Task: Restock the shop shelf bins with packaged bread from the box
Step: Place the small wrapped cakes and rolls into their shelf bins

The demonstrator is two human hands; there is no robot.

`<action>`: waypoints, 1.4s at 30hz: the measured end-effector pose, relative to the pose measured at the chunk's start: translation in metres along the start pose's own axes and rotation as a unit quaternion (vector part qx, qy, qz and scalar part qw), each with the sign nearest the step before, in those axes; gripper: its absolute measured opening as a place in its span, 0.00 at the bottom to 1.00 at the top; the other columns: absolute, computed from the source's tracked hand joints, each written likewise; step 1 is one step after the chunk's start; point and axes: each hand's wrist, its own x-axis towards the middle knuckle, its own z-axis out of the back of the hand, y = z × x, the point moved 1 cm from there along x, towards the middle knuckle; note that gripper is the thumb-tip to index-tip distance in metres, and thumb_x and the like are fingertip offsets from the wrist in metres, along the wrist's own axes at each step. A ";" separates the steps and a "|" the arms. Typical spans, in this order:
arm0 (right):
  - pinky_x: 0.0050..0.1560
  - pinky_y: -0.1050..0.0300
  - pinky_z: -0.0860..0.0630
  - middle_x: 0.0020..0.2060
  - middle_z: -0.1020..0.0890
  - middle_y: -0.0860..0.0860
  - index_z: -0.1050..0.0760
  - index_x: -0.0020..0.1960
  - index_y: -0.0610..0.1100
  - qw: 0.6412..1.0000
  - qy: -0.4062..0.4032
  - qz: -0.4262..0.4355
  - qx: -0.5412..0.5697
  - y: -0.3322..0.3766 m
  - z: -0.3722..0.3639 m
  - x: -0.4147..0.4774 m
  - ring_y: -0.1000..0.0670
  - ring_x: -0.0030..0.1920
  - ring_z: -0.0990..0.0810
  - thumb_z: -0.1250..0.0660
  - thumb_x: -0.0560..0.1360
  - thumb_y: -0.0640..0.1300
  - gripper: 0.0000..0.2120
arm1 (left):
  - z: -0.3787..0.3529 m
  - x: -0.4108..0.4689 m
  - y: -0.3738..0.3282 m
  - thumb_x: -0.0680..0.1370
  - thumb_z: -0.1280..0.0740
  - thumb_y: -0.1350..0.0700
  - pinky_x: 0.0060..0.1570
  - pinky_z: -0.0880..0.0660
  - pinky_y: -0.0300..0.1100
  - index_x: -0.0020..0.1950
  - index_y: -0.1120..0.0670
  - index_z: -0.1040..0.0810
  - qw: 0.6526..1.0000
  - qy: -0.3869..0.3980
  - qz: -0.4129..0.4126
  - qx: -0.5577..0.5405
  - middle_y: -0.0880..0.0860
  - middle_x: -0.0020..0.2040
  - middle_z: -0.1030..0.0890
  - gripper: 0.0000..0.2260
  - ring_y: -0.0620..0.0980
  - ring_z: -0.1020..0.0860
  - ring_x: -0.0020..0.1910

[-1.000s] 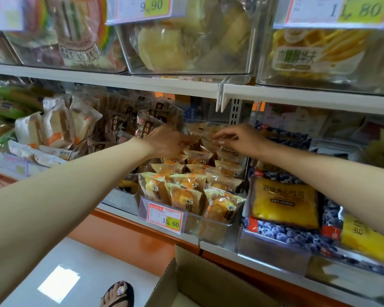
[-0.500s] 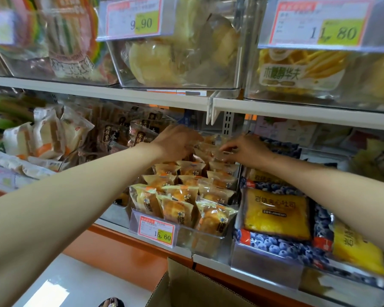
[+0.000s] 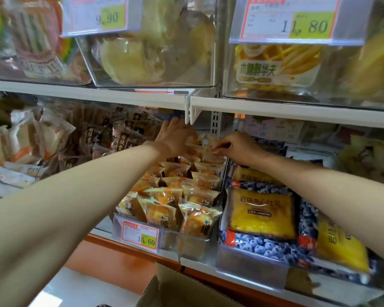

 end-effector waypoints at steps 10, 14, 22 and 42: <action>0.61 0.53 0.26 0.56 0.17 0.50 0.19 0.56 0.45 1.000 0.014 0.010 -0.022 -0.004 -0.004 -0.002 0.51 0.56 0.20 0.30 0.74 0.46 0.12 | 0.006 0.005 -0.010 0.80 0.40 0.57 0.65 0.35 0.48 0.61 0.55 0.24 0.981 -0.057 0.143 -0.120 0.55 0.62 0.25 0.12 0.56 0.30 0.64; 0.62 0.55 0.28 0.56 0.18 0.49 0.19 0.56 0.45 1.000 0.001 -0.004 0.001 -0.002 -0.004 -0.005 0.51 0.58 0.21 0.30 0.74 0.46 0.12 | 0.016 -0.001 0.017 0.79 0.36 0.59 0.52 0.28 0.44 0.57 0.59 0.24 0.911 -0.080 0.226 -0.336 0.56 0.55 0.22 0.09 0.52 0.24 0.51; 0.61 0.54 0.27 0.55 0.17 0.49 0.19 0.56 0.45 1.000 0.005 -0.018 0.010 0.004 -0.004 -0.007 0.50 0.56 0.21 0.31 0.75 0.46 0.11 | 0.032 -0.029 0.051 0.78 0.36 0.62 0.40 0.21 0.39 0.59 0.62 0.25 0.712 -0.166 0.333 -0.596 0.61 0.58 0.22 0.10 0.50 0.22 0.40; 0.41 0.60 0.19 0.46 0.17 0.45 0.26 0.54 0.44 0.849 -0.126 -0.145 0.492 0.007 0.021 -0.003 0.49 0.40 0.17 0.29 0.73 0.40 0.11 | 0.019 -0.026 0.023 0.79 0.36 0.56 0.55 0.29 0.42 0.58 0.58 0.23 0.887 -0.058 0.162 -0.428 0.52 0.51 0.21 0.10 0.52 0.25 0.56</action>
